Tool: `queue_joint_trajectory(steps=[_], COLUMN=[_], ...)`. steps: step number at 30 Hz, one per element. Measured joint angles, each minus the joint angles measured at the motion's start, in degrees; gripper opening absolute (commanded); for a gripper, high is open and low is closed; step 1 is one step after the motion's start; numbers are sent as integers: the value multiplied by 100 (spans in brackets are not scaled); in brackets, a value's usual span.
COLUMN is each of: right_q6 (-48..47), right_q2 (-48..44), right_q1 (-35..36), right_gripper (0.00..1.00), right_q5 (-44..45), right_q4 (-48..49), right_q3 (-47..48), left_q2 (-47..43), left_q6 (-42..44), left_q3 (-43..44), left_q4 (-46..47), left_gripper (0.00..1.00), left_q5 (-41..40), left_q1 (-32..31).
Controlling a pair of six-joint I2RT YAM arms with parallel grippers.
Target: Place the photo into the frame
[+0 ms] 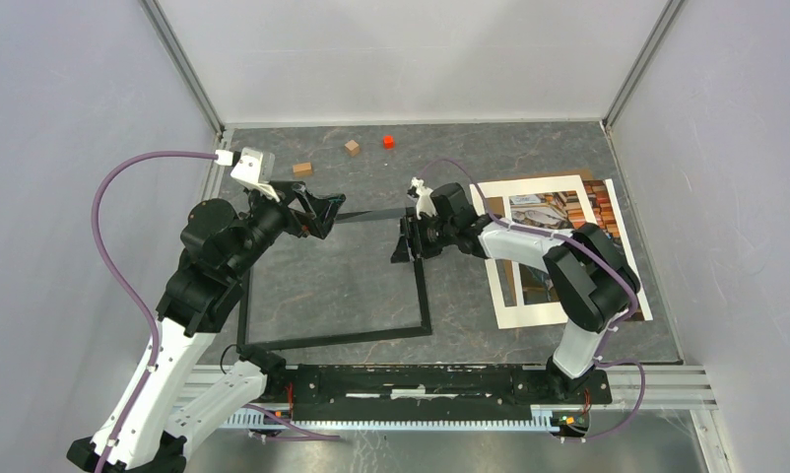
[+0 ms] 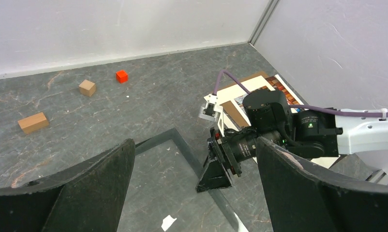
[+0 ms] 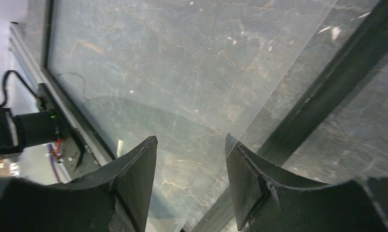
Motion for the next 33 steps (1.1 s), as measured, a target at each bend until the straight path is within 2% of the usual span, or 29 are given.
queue_joint_trajectory(steps=[8, 15, 24, 29, 33], right_q6=[-680, -1043, -804, -713, -619], right_q2=[-50, -546, -778, -601, -267], right_q1=[2, 4, 4, 9, 9], right_gripper=[66, 64, 63, 62, 57], right_q5=[807, 1631, 1690, 2345, 2852], right_q4=[-979, -1495, -372, 63, 614], right_q3=[254, 243, -649, -750, -658], left_q2=[0, 0, 122, 337, 505], left_q6=[0, 0, 0, 0, 0], left_q3=[-2, -13, -72, -85, -114], left_q4=[2, 9, 87, 94, 79], left_gripper=[100, 100, 100, 100, 100], left_q5=[17, 22, 26, 131, 129], left_q1=[0, 0, 0, 0, 2])
